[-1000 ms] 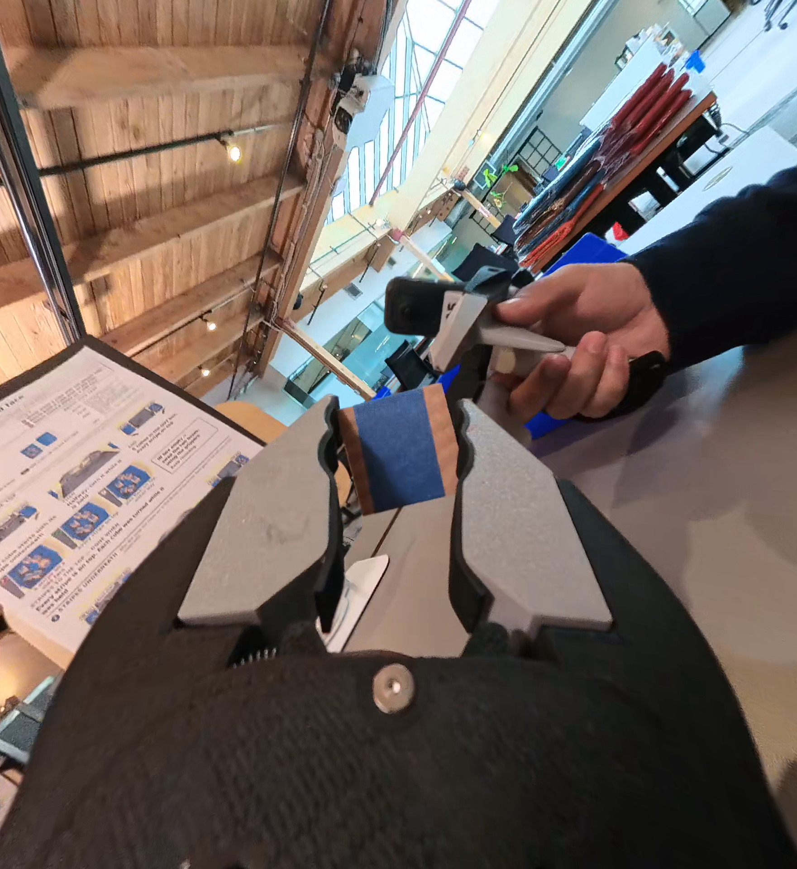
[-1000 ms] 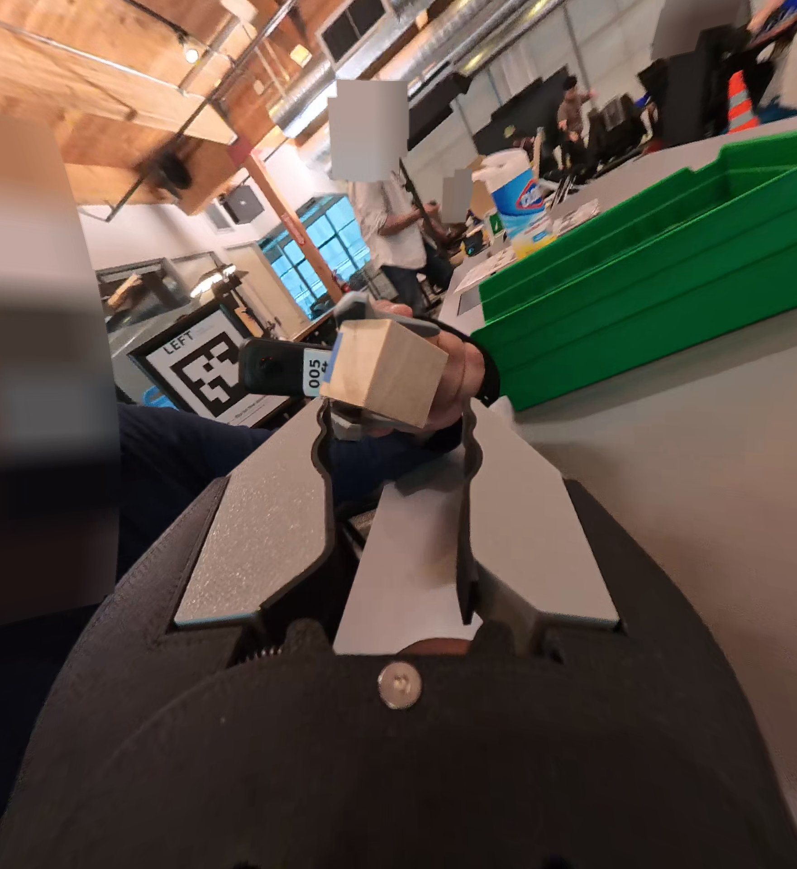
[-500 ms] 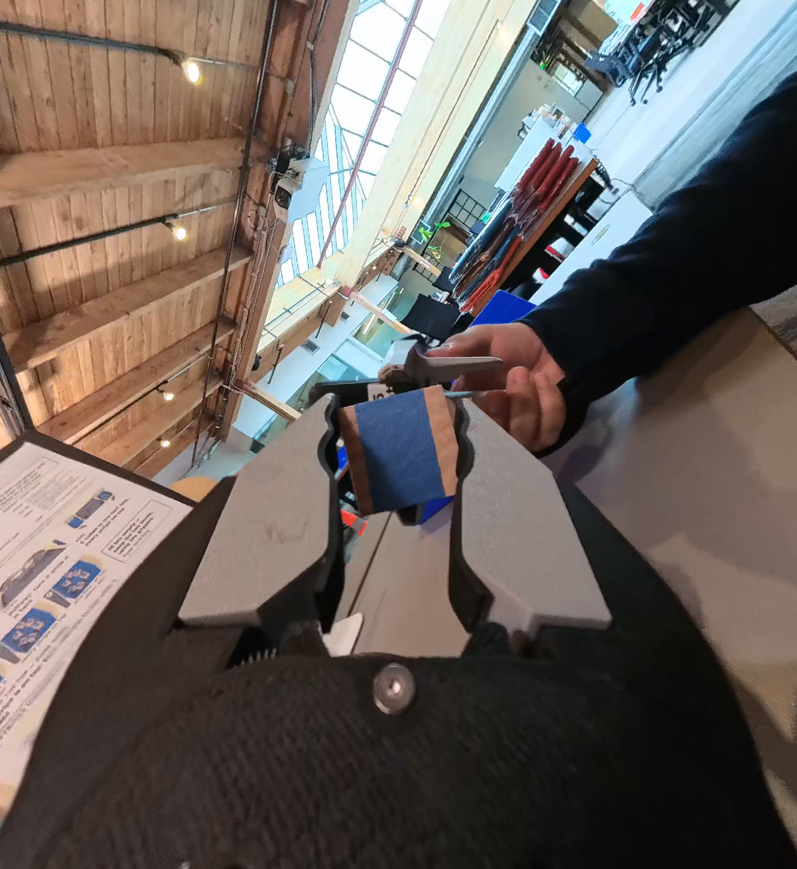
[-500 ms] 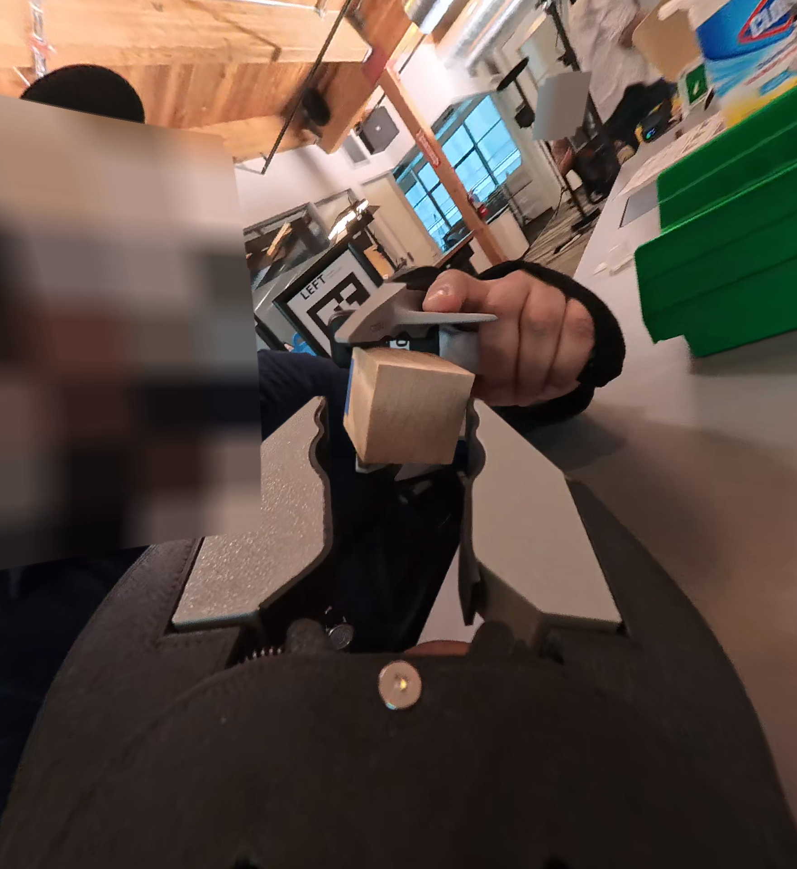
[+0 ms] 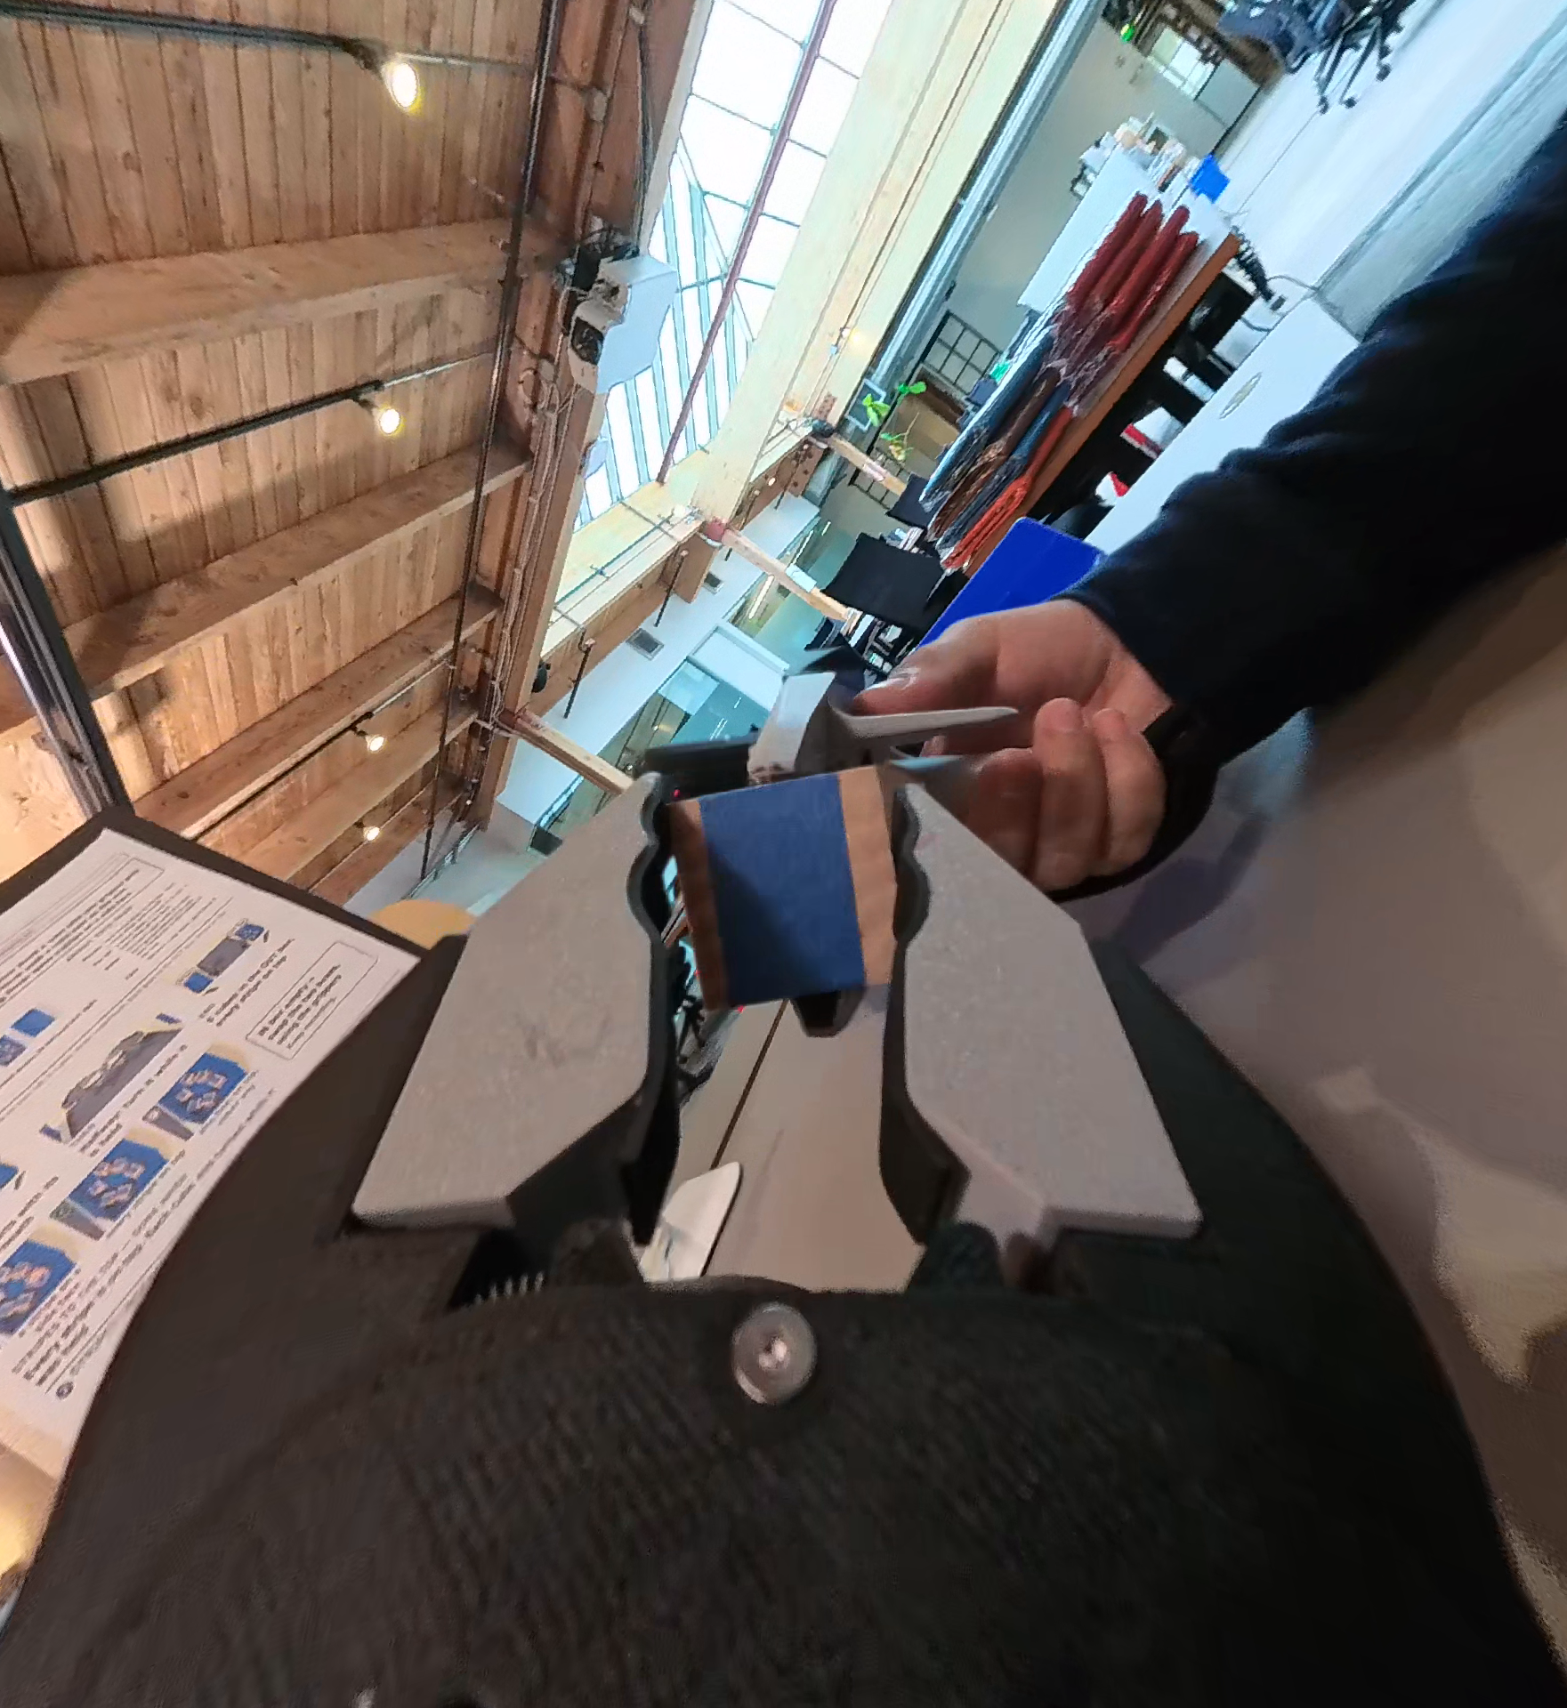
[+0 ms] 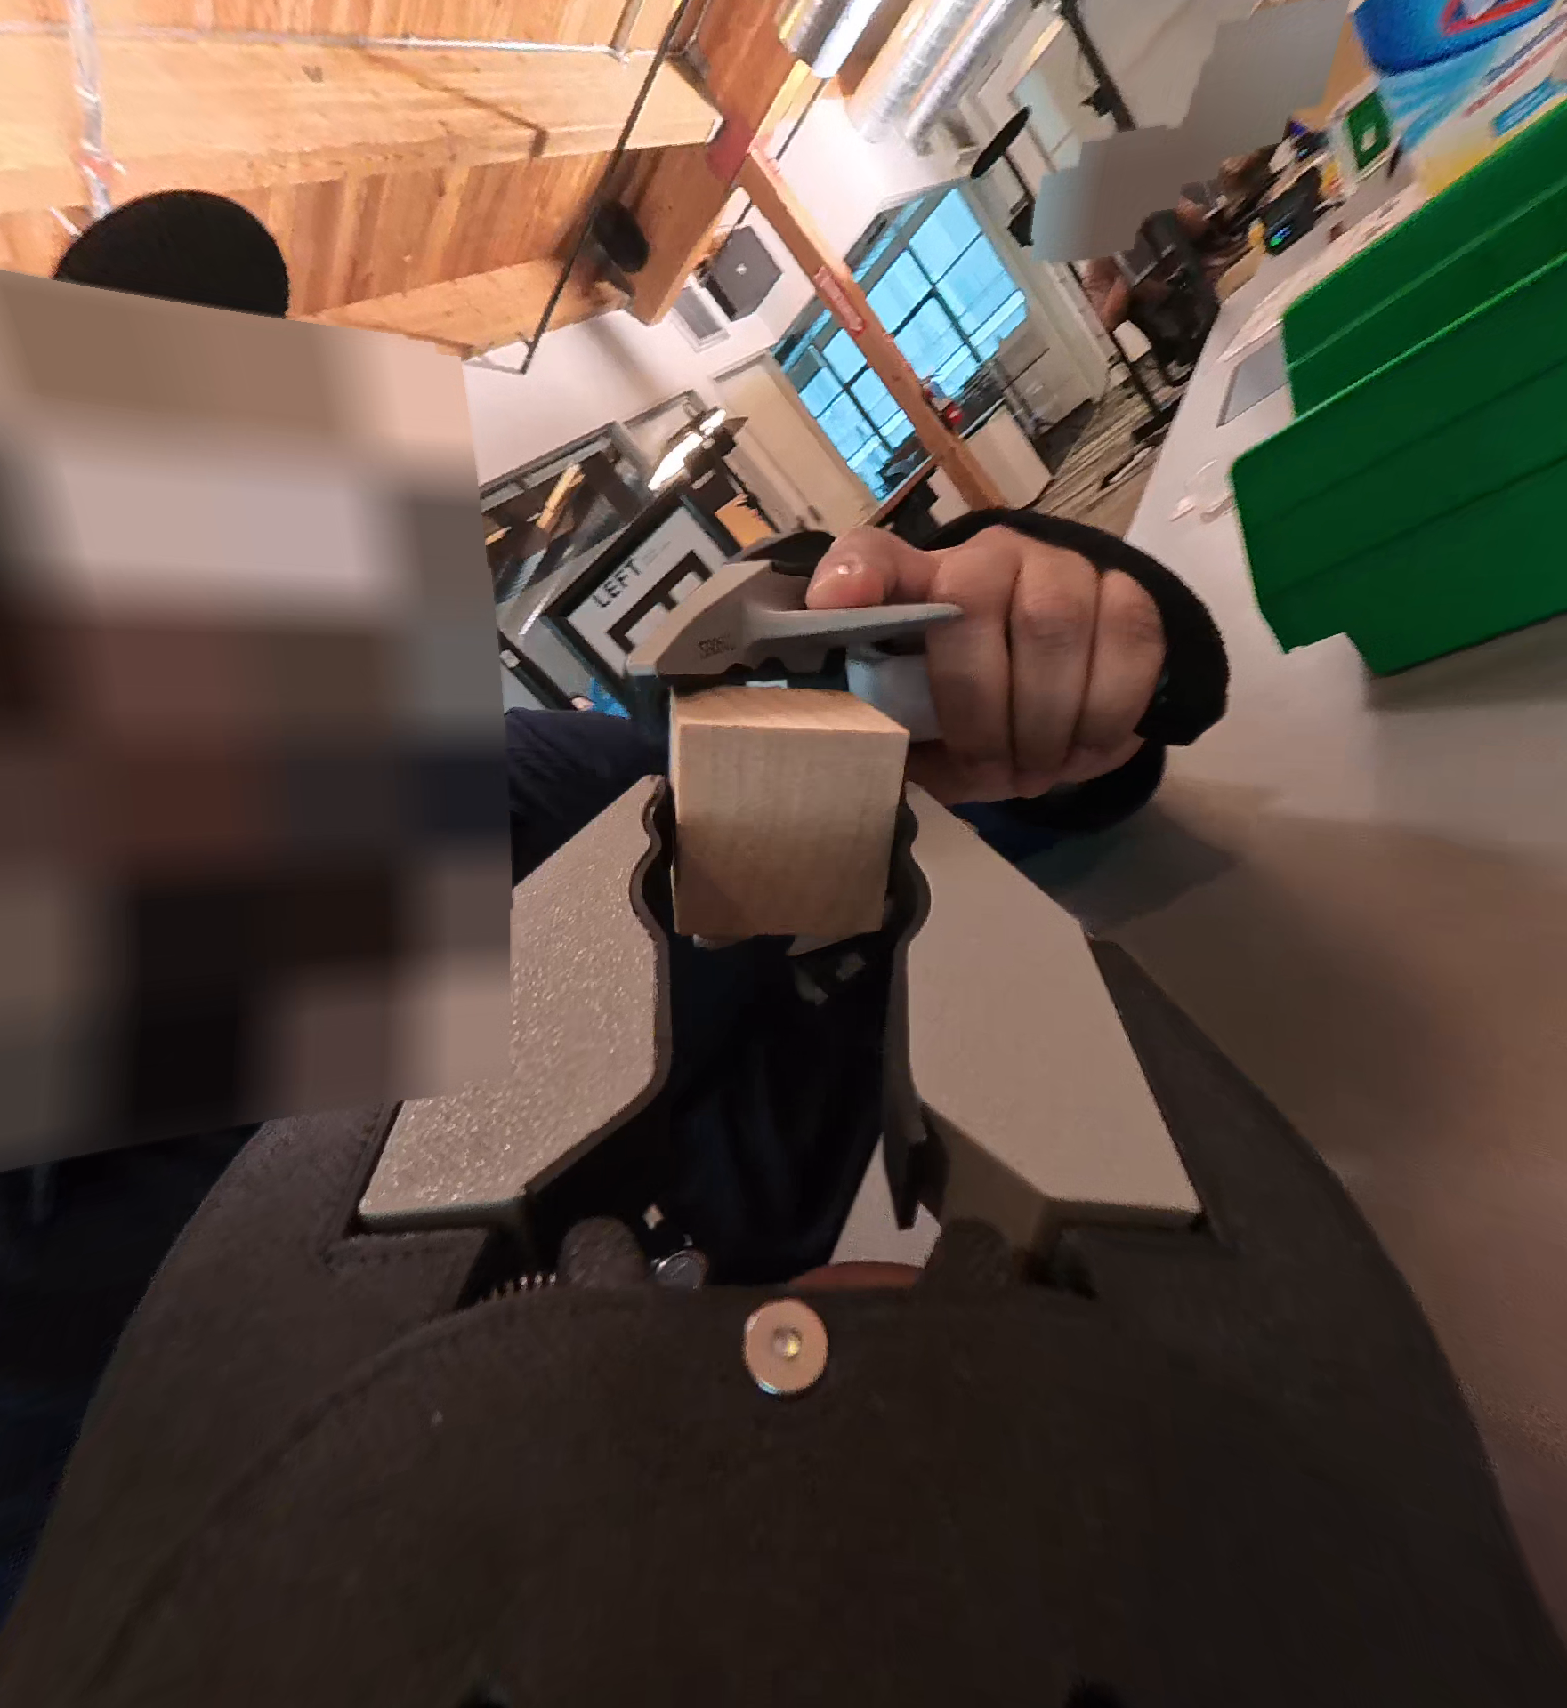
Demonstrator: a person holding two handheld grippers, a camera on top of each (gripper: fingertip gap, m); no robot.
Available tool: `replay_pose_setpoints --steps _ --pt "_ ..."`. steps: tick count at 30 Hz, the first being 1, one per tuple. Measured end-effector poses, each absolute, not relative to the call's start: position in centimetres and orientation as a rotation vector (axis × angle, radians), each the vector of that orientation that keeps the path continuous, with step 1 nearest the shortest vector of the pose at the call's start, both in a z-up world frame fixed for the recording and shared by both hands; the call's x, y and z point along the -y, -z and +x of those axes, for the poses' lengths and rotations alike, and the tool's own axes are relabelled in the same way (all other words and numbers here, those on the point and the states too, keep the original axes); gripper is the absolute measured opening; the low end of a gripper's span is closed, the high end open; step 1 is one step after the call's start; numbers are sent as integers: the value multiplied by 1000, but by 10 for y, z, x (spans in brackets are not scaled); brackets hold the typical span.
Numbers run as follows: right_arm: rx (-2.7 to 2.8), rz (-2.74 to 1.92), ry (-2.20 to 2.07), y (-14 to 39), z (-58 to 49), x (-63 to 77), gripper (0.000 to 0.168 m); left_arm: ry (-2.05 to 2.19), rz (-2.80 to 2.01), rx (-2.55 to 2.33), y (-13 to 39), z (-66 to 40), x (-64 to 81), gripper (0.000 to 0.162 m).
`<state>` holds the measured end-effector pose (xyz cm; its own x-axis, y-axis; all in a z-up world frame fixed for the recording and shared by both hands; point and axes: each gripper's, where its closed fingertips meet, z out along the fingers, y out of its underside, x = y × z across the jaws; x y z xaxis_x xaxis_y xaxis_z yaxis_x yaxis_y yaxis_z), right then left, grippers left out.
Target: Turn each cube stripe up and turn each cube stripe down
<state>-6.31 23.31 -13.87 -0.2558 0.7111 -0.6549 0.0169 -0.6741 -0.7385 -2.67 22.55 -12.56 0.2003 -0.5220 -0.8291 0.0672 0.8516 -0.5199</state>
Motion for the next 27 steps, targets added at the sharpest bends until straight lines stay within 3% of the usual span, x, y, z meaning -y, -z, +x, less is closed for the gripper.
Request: replay_pose_setpoints --steps 1,5,7,12,15,18,20,27 --pt "877 -1543 -1943 139 -63 -237 44 422 -430 -1304 126 -27 -229 45" --pt "815 -1596 -1716 143 -57 -259 44 393 -542 -1256 129 -26 -251 46" --pt "755 -1652 -1515 149 -48 -279 43 375 -640 -1194 128 -27 -271 65" --pt "517 -1832 -650 178 16 -350 44 284 -1126 -1033 152 -38 -354 60" --pt "440 -1840 -313 179 49 -366 44 172 -1509 -957 201 -56 -403 30" --pt "419 -1873 -218 185 58 -370 44 35 -1659 -899 222 -72 -427 23" --pt "427 -1882 -183 188 60 -372 44 45 -1652 -862 218 -74 -429 8" --pt "437 -1894 -154 192 59 -373 44 16 -1642 -830 215 -78 -431 6"
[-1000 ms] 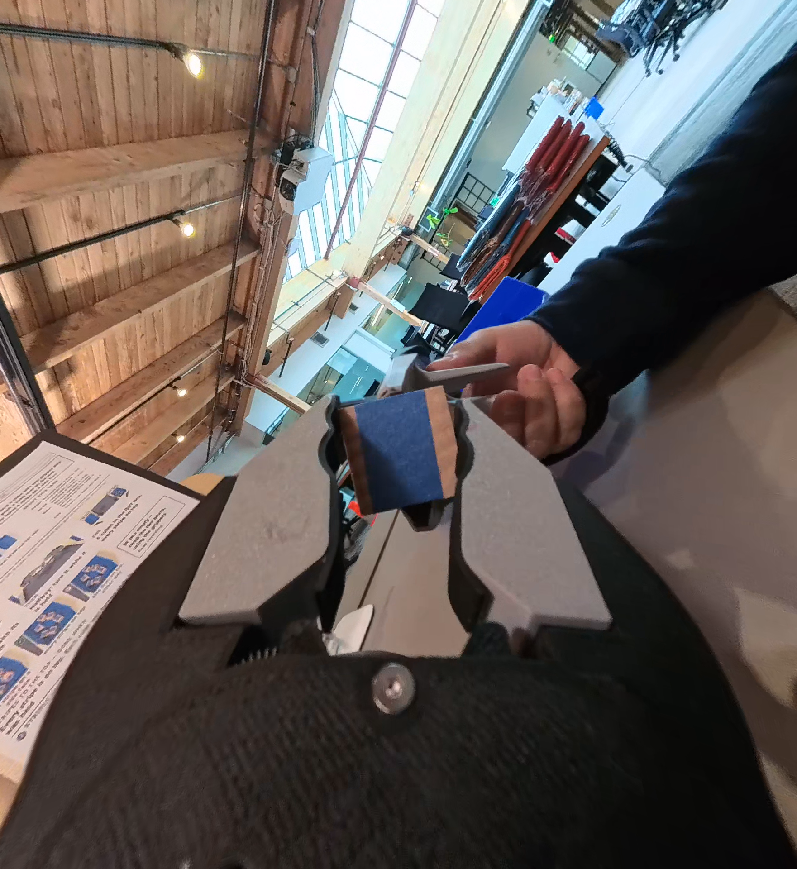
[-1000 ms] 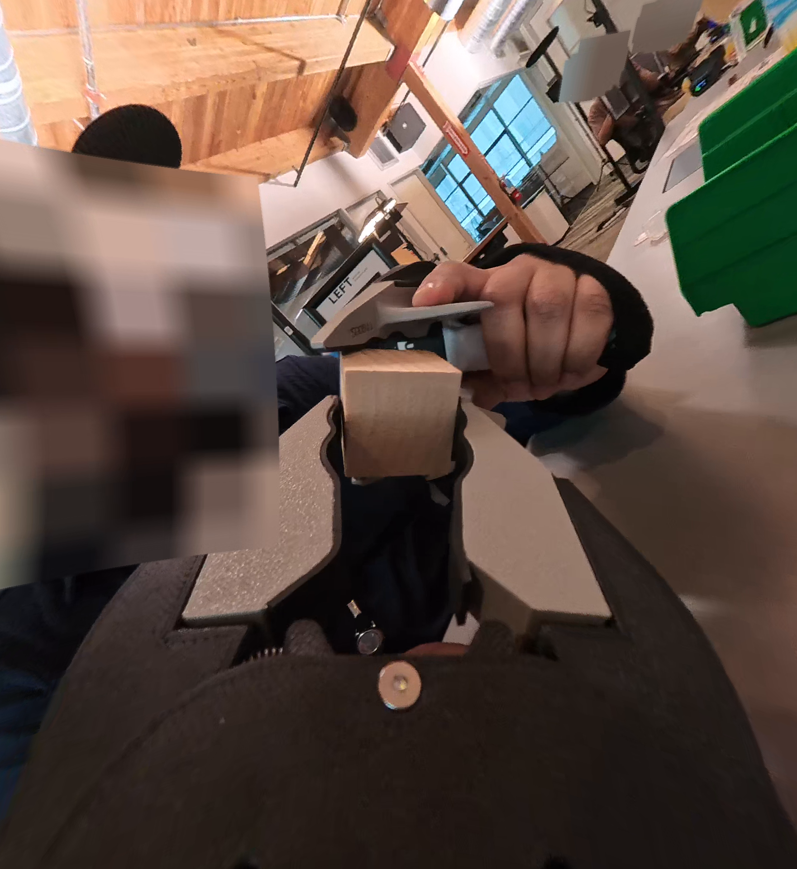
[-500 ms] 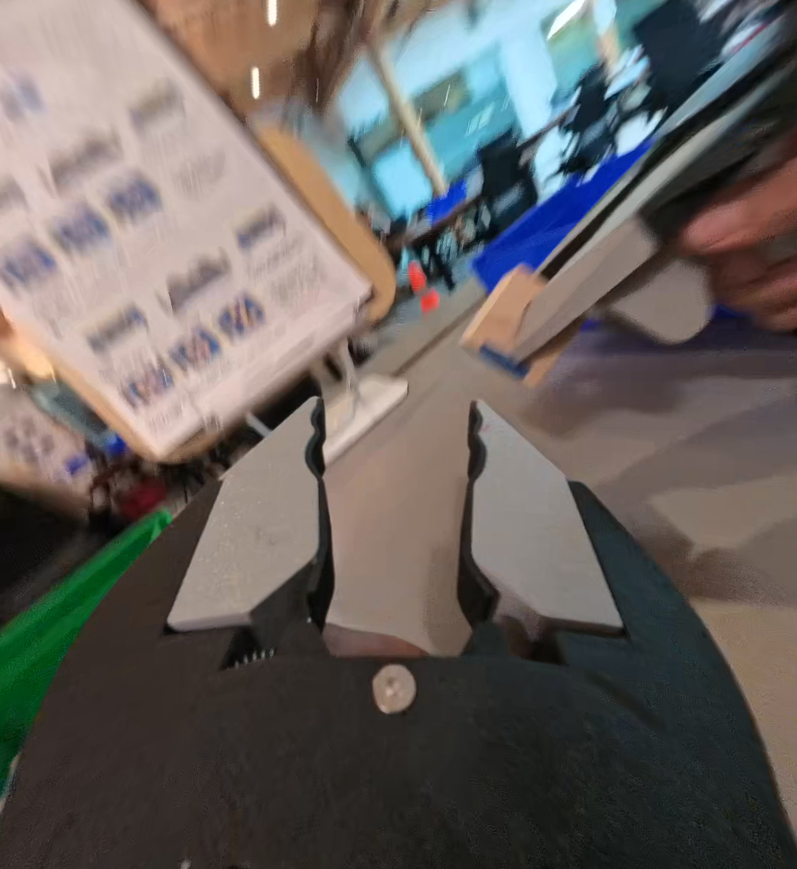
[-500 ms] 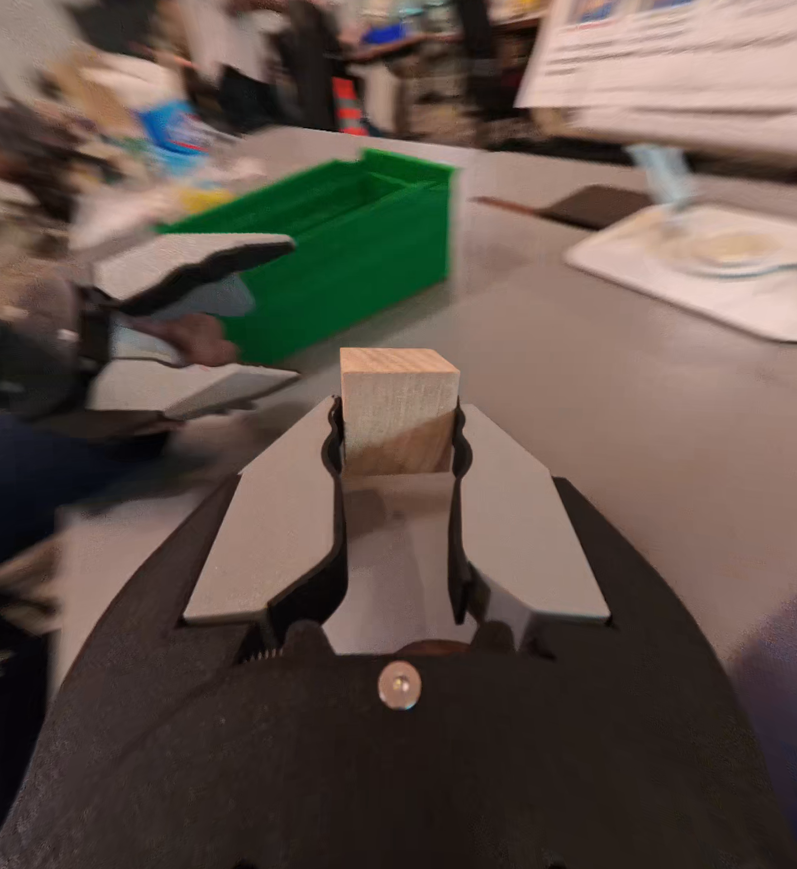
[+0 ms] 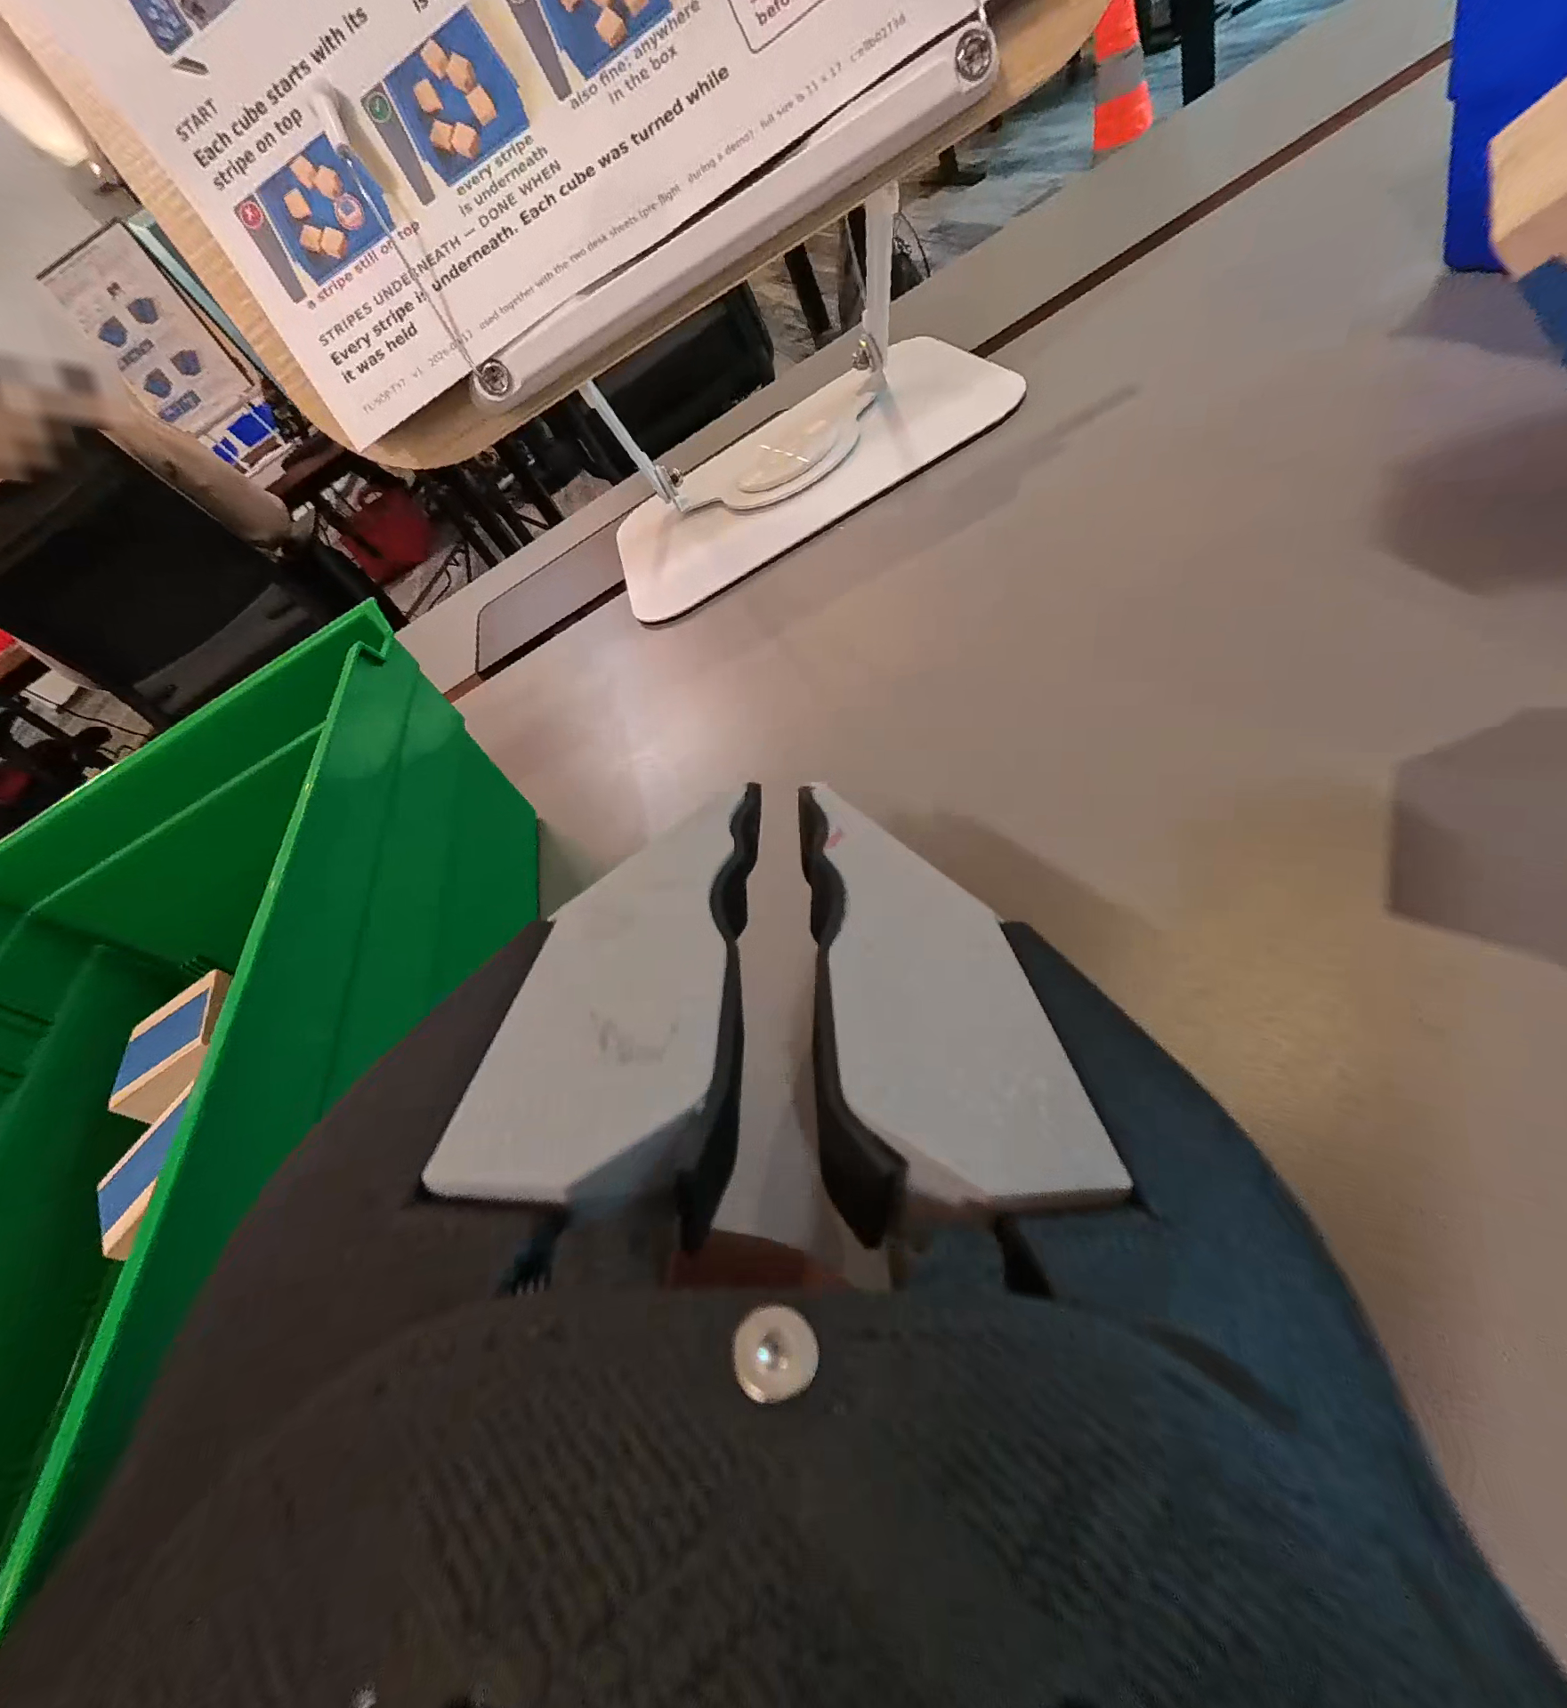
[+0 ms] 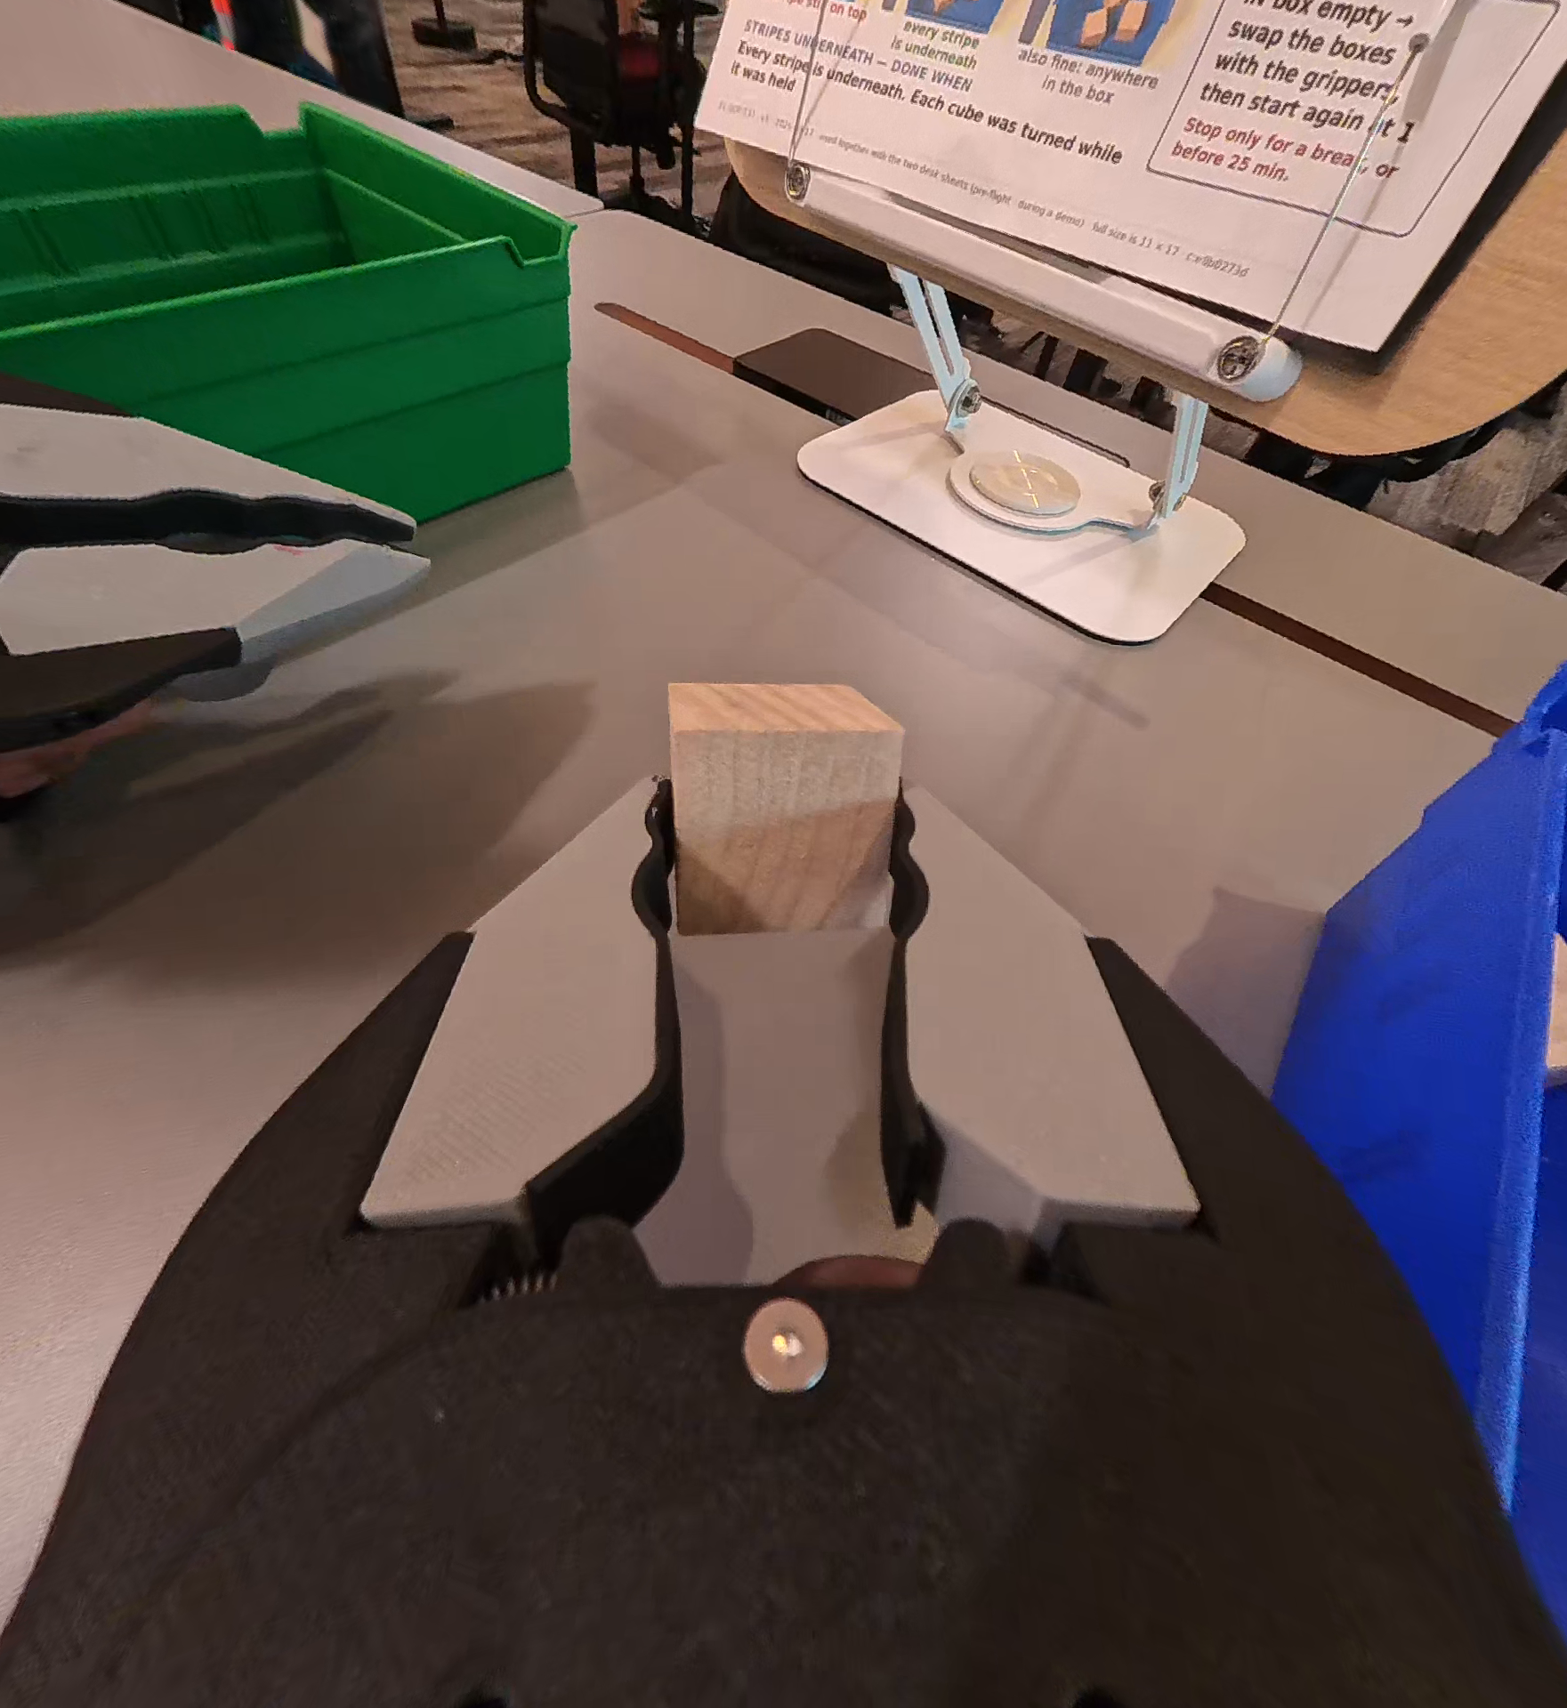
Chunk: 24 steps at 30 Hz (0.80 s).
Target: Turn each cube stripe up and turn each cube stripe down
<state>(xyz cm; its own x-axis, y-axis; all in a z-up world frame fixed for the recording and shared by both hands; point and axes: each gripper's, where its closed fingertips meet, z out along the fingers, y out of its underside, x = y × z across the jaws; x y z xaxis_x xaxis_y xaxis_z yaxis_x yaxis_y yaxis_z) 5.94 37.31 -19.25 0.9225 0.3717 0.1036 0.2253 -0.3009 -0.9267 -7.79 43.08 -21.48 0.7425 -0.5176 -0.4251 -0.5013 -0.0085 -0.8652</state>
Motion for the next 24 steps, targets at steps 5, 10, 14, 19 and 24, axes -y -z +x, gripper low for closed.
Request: replay_pose_setpoints --steps 5,10,14,19,24 --pt "447 -1897 -141 194 58 -374 44 -11 -1619 -838 213 -77 -430 16" --pt "453 -1898 -119 195 59 -374 44 -21 -1609 -836 212 -77 -430 19" --pt "454 -1899 -113 195 59 -374 44 -20 -1607 -846 213 -76 -429 32" --pt "452 -1896 -72 194 62 -375 44 -46 -1589 -859 213 -75 -428 37" --pt "421 -1831 -22 178 69 -373 44 -8 -1593 -835 210 -75 -427 37"
